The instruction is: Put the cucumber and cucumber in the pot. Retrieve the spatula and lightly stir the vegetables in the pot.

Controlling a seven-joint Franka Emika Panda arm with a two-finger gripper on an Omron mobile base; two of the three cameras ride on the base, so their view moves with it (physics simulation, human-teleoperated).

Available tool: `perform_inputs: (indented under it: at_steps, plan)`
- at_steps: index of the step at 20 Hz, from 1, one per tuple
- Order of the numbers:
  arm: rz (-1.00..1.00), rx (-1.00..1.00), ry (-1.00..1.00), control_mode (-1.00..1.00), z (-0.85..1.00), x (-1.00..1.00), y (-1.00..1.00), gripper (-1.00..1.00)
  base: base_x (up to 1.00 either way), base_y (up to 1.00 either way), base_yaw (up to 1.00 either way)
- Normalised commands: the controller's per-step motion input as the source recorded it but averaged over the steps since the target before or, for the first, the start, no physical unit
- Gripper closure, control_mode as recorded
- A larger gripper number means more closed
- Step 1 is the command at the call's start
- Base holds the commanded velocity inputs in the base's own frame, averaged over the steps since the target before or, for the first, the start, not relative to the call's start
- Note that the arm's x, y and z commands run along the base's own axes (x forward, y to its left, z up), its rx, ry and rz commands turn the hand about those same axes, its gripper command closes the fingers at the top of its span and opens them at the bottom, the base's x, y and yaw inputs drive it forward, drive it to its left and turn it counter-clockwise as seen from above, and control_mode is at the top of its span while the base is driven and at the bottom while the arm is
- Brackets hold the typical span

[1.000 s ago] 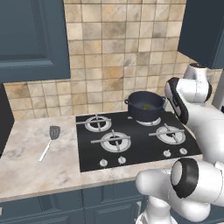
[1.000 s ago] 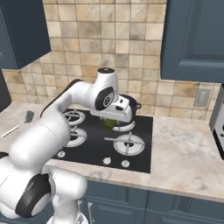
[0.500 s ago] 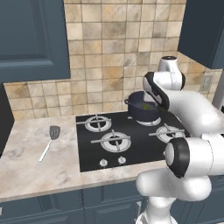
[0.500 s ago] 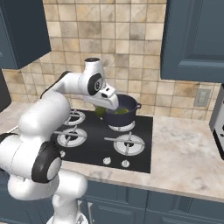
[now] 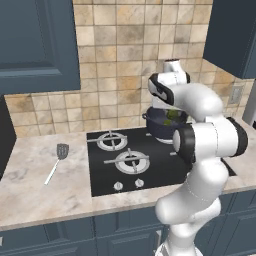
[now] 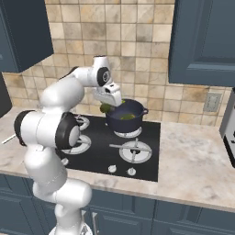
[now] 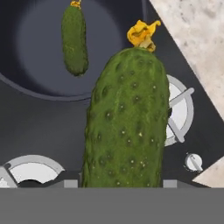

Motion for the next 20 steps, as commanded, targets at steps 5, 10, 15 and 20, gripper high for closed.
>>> perform_inputs:
  at_steps: [5,10,15,20]
  plan:
    - [-0.13,0.00,0.05,-1.00,-0.21,0.73,0.01,1.00,0.00,0.00,0.00]
    - [-0.08,0.00,0.03,-1.00,-0.17,0.74,0.00,1.00,0.00,0.00,0.00]
    - [-0.06,0.00,0.03,-1.00,-0.36,0.47,0.00,1.00,0.00,0.00,0.00]
    - [-0.03,0.00,0.01,-1.00,-0.30,0.41,0.00,1.00,0.00,0.00,0.00]
